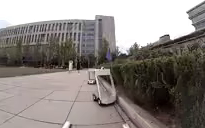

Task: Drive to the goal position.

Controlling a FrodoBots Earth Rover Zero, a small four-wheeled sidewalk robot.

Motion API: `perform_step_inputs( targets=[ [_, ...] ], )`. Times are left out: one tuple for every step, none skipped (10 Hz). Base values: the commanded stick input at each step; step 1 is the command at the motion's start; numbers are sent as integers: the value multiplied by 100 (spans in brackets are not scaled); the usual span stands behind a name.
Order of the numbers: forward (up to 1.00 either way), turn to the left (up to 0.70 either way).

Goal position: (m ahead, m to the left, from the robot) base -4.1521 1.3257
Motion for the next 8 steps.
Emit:
perform_step_inputs(
  targets=[
    [6, 0],
    [6, 0],
    [6, 0],
    [6, 0],
    [6, 0],
    [6, 0],
    [6, 0],
    [6, 0]
  ],
)
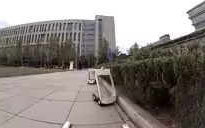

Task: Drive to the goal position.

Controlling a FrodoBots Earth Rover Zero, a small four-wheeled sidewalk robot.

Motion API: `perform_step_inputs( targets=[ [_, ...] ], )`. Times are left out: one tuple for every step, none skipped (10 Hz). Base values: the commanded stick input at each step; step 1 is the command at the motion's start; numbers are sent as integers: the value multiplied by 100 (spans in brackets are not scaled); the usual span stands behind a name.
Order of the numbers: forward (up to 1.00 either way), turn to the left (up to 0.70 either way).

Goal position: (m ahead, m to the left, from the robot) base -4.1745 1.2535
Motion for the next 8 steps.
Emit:
perform_step_inputs(
  targets=[
    [6, 0],
    [6, 0],
    [6, 0],
    [6, 0],
    [6, 0],
    [6, 0],
    [6, 0],
    [6, 0]
  ],
)
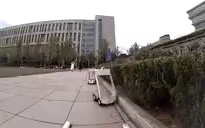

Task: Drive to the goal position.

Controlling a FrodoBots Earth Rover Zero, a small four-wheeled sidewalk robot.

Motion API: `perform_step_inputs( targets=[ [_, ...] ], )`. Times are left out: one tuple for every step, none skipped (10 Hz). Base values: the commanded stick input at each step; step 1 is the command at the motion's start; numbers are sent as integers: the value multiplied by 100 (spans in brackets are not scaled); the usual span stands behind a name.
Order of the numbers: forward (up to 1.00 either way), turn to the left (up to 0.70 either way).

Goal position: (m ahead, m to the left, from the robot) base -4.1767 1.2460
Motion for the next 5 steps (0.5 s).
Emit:
perform_step_inputs(
  targets=[
    [6, 0],
    [6, 0],
    [6, 0],
    [6, 0],
    [6, 0]
  ],
)
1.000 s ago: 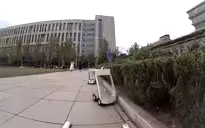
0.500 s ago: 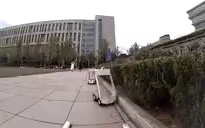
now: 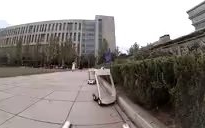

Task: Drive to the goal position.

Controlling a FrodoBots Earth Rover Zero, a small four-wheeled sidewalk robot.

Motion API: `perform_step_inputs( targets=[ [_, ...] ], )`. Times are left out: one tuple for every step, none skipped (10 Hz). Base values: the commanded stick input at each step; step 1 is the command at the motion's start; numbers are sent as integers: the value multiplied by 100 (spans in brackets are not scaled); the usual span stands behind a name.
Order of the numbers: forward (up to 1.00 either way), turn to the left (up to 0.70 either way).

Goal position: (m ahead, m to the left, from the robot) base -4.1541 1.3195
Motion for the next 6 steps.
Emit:
perform_step_inputs(
  targets=[
    [6, 0],
    [6, 0],
    [6, 0],
    [6, 0],
    [6, 0],
    [6, 0]
  ],
)
